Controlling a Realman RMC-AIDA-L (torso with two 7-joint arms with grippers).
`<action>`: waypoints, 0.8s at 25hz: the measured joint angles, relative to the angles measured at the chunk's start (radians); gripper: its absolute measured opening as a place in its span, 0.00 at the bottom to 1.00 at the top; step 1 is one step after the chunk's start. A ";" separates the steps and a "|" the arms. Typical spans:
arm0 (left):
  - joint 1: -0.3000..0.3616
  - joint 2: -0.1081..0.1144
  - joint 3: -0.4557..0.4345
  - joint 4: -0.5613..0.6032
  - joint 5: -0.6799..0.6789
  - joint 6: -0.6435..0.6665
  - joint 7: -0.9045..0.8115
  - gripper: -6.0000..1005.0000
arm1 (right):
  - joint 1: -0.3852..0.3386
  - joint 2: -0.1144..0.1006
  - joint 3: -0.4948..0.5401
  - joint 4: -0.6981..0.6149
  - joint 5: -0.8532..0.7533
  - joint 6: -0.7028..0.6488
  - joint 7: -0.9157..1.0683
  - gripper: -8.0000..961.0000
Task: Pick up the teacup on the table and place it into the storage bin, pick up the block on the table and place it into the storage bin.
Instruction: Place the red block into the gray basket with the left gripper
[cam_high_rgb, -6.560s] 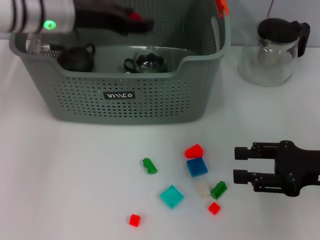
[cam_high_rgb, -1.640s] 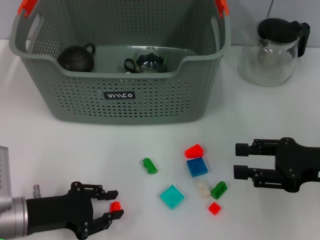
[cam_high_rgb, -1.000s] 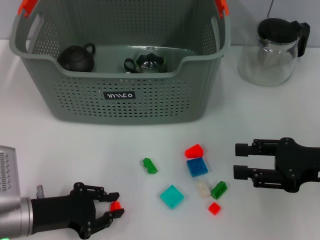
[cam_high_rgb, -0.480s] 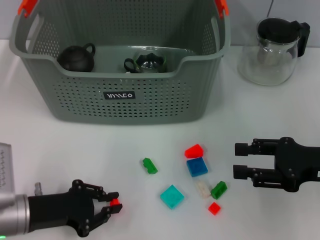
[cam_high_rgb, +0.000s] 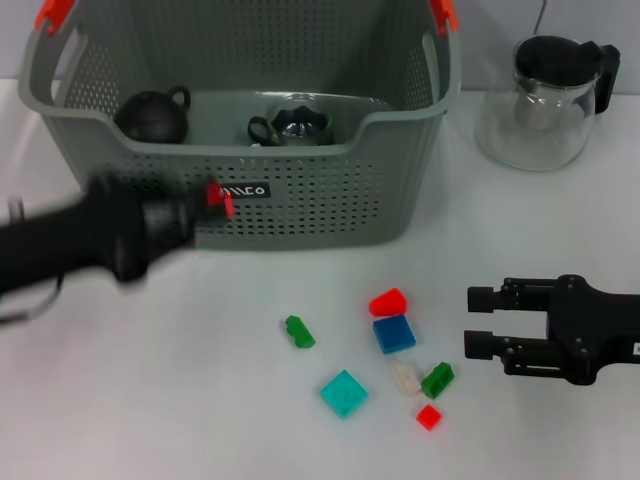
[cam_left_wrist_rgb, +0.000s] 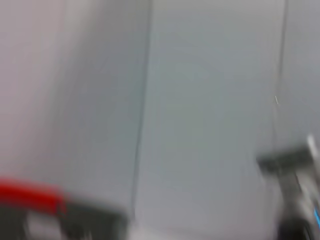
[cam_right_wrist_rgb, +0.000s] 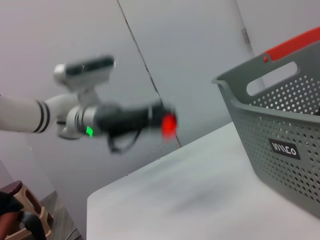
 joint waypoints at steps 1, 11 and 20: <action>-0.016 0.001 -0.005 -0.001 -0.061 0.002 -0.049 0.20 | 0.000 0.000 0.000 0.000 0.000 0.000 0.000 0.68; -0.186 0.052 0.095 0.039 -0.295 -0.270 -0.368 0.20 | -0.009 0.000 0.000 0.000 0.003 0.004 -0.008 0.68; -0.259 0.071 0.530 0.179 0.038 -0.780 -0.797 0.20 | -0.005 0.000 0.002 0.000 0.003 0.004 -0.008 0.68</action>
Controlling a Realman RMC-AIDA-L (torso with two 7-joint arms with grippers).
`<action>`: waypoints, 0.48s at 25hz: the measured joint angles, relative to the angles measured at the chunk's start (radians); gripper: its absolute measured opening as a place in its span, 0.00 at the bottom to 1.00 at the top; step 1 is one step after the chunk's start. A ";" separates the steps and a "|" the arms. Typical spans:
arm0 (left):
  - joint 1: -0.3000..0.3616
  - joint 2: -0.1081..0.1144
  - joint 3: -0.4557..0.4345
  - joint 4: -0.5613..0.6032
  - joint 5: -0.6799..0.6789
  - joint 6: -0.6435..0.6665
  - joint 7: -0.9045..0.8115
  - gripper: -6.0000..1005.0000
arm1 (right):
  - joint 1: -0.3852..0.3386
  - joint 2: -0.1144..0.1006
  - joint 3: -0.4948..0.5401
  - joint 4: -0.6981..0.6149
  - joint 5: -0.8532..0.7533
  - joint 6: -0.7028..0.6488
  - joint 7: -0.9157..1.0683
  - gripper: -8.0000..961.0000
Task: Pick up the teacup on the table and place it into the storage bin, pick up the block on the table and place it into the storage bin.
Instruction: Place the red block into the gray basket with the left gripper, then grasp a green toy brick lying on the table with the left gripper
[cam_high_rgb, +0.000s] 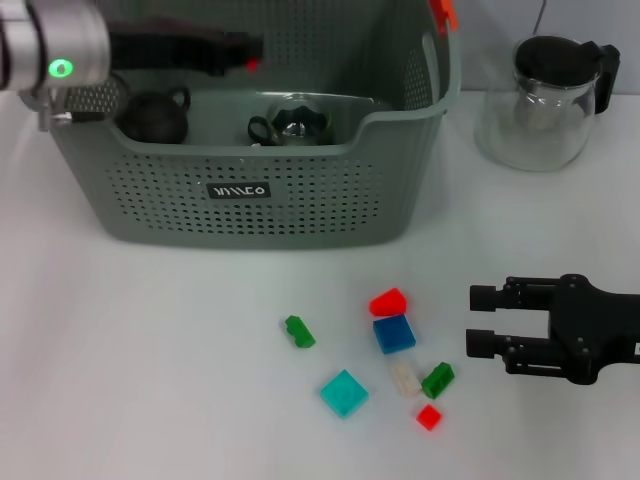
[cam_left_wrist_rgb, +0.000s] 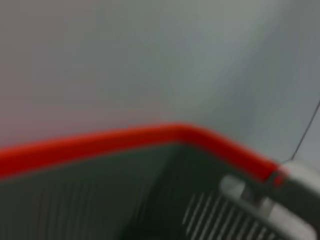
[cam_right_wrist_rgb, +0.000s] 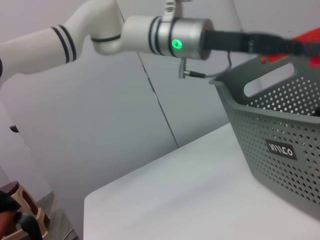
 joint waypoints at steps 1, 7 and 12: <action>-0.010 0.000 0.013 -0.006 0.030 -0.016 -0.033 0.20 | 0.000 0.000 0.000 0.000 0.000 0.000 0.000 0.67; -0.014 -0.006 0.007 -0.012 0.046 -0.023 -0.099 0.20 | -0.002 0.000 0.001 0.000 0.000 -0.001 -0.001 0.67; 0.063 -0.016 -0.114 0.038 -0.216 0.206 0.050 0.34 | -0.003 0.000 0.006 0.001 -0.002 -0.002 -0.001 0.67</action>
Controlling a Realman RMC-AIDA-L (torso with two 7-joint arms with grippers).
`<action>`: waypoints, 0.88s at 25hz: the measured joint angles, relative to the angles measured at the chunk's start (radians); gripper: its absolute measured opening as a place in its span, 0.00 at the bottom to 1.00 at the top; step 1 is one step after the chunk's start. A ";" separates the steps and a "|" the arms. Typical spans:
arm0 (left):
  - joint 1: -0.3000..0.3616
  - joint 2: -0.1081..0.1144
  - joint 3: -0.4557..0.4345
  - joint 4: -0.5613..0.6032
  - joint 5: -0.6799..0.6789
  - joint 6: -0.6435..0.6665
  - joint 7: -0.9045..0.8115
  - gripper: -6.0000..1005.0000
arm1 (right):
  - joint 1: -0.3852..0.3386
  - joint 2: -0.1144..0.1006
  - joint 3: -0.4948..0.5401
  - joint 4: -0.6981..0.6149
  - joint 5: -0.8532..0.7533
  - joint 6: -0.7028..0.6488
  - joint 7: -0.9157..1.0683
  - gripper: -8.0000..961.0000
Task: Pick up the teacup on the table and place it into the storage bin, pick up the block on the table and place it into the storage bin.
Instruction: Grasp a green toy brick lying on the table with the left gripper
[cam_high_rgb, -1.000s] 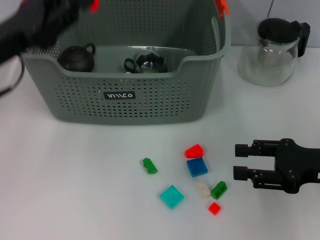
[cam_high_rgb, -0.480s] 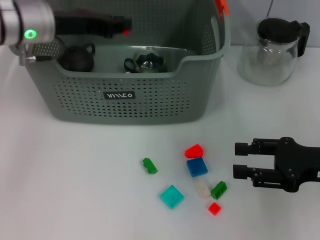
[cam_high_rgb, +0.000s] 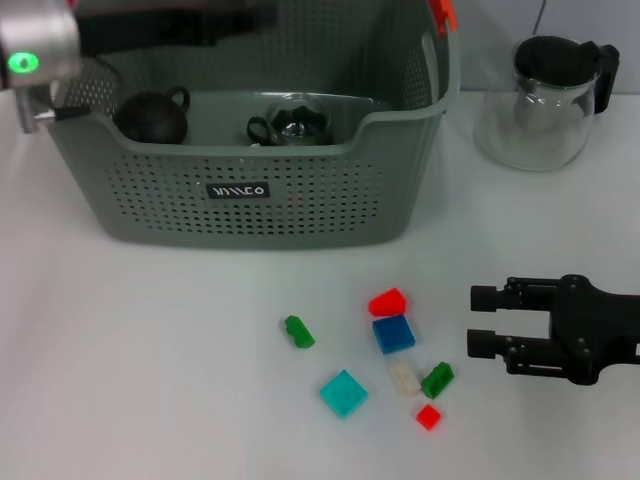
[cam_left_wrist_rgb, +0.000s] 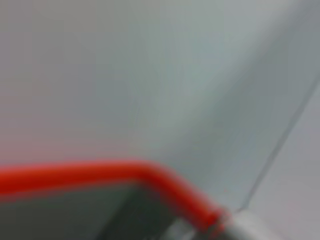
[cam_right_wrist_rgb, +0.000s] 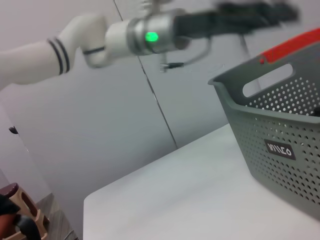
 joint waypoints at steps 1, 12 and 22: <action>0.019 -0.004 -0.028 0.000 -0.064 0.055 0.050 0.37 | -0.001 0.000 0.002 0.000 0.000 0.000 0.000 0.67; 0.298 -0.092 -0.163 -0.036 -0.111 0.458 0.660 0.59 | -0.003 0.021 0.069 0.012 0.002 0.037 -0.030 0.67; 0.355 -0.117 -0.156 -0.177 0.167 0.413 0.833 0.58 | -0.018 0.035 0.118 0.121 0.001 0.053 -0.271 0.66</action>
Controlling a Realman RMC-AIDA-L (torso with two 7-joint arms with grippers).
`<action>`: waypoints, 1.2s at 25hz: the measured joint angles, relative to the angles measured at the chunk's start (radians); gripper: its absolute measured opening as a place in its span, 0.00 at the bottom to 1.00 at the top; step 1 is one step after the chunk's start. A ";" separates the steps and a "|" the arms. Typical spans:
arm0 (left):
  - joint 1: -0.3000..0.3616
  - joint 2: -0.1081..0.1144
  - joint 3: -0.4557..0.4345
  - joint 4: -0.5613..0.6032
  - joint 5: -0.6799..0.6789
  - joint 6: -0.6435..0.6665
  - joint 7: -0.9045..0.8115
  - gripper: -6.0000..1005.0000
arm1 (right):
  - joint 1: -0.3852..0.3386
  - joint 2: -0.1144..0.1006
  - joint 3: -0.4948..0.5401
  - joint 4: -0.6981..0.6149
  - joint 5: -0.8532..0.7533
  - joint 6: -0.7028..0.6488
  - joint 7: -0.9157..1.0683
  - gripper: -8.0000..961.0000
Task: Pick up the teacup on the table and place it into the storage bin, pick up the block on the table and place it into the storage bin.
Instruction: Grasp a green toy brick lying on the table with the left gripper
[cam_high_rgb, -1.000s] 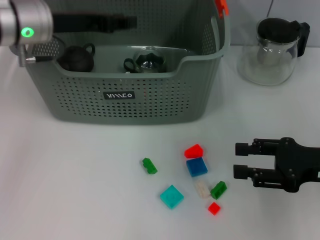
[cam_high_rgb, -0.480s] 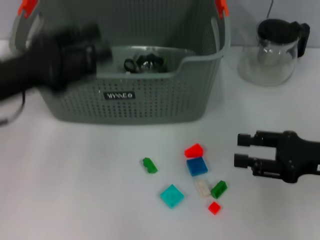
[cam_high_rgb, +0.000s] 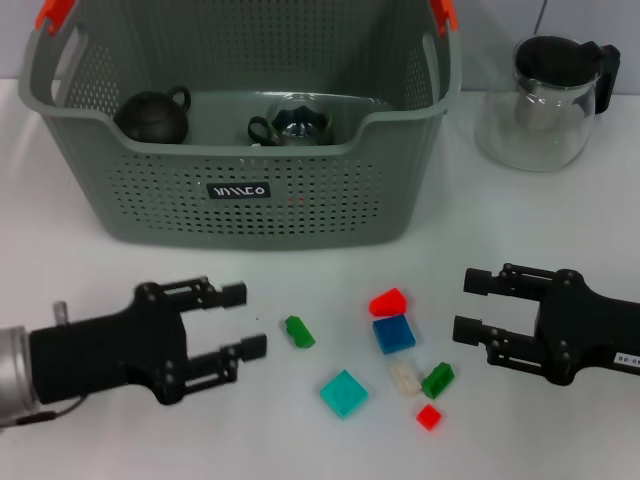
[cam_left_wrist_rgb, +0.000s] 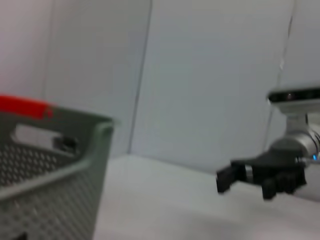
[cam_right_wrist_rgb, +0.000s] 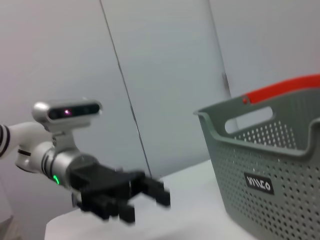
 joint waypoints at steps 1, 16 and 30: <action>-0.011 0.002 0.004 -0.019 0.028 -0.015 0.001 0.58 | -0.002 0.000 0.008 0.008 0.000 -0.003 -0.021 0.66; -0.091 0.002 0.064 -0.258 0.062 -0.269 0.247 0.56 | -0.028 -0.021 0.086 0.018 0.000 -0.095 -0.044 0.64; -0.133 0.000 0.063 -0.424 -0.013 -0.533 0.392 0.55 | -0.027 -0.020 0.090 0.019 0.000 -0.097 -0.041 0.64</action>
